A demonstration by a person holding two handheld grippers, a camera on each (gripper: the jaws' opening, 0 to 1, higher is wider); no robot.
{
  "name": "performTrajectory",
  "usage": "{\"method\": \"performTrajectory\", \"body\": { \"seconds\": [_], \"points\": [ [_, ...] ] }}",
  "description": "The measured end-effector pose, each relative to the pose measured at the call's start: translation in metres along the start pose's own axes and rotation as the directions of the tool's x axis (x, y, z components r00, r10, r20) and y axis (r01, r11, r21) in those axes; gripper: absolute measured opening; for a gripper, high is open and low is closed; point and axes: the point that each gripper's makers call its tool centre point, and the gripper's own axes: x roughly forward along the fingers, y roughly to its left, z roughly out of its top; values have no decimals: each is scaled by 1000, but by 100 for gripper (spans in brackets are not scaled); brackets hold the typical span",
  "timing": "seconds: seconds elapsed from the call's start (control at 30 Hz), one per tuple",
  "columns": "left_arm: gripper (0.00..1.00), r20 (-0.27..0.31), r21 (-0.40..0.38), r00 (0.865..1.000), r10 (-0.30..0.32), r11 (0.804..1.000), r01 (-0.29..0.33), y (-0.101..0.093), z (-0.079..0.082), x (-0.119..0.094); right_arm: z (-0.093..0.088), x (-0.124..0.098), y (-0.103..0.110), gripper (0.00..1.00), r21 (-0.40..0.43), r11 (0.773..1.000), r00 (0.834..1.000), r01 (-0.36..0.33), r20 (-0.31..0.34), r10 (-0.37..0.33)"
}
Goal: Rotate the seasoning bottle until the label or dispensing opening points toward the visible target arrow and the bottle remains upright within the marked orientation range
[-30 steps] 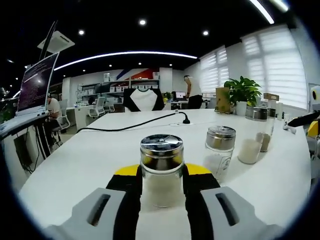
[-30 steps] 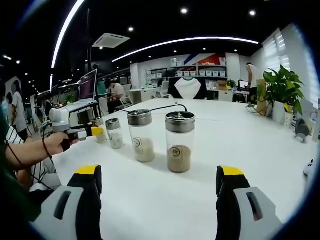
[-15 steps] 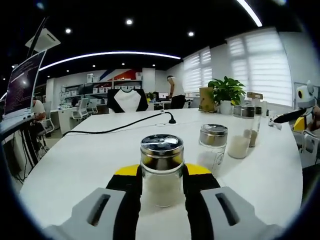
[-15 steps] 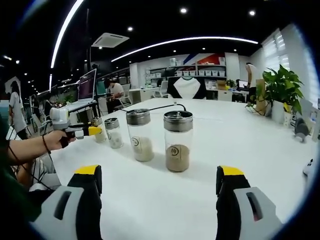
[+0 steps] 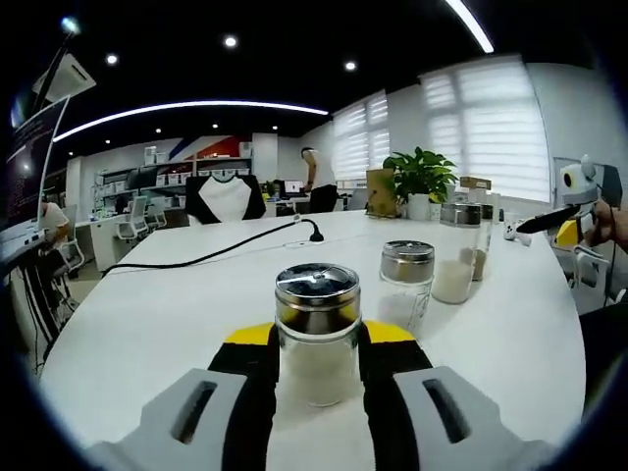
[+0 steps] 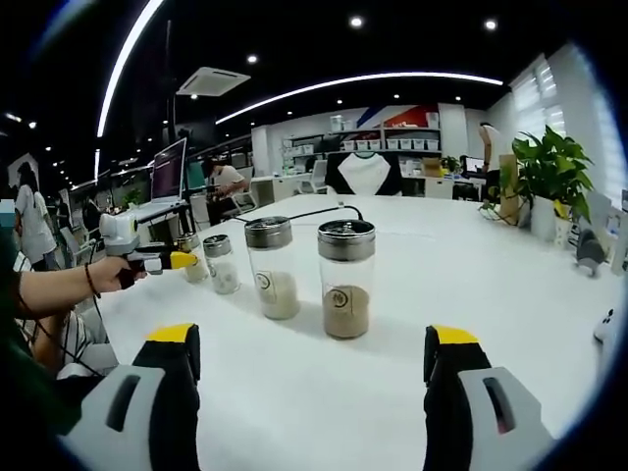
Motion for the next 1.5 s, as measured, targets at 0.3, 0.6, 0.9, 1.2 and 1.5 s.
{"method": "performTrajectory", "body": {
  "seconds": [0.3, 0.6, 0.9, 1.2, 1.5],
  "points": [
    [33, 17, 18, 995, -98, 995, 97, 1, 0, 1, 1, -1, 1, 97, -9, 1000, 1000, -2, 4, 2],
    [33, 4, 33, 986, -168, 985, 168, -2, 0, 1, 1, -1, 2, 97, -11, 1000, 1000, -3, -1, 3],
    [33, -5, 41, 970, -244, 969, 244, -2, 0, 1, 2, -2, 5, 96, -16, 1000, 1000, -9, 0, 9],
    [33, -9, 46, 959, -285, 957, 285, -5, 0, 0, 1, -2, 6, 96, -13, 1000, 1000, -9, -3, 9],
    [34, -18, 42, 962, -274, 961, 274, -5, 0, 1, 0, -2, 7, 97, -24, 1000, 1000, -15, -11, 15]
  ]
}}
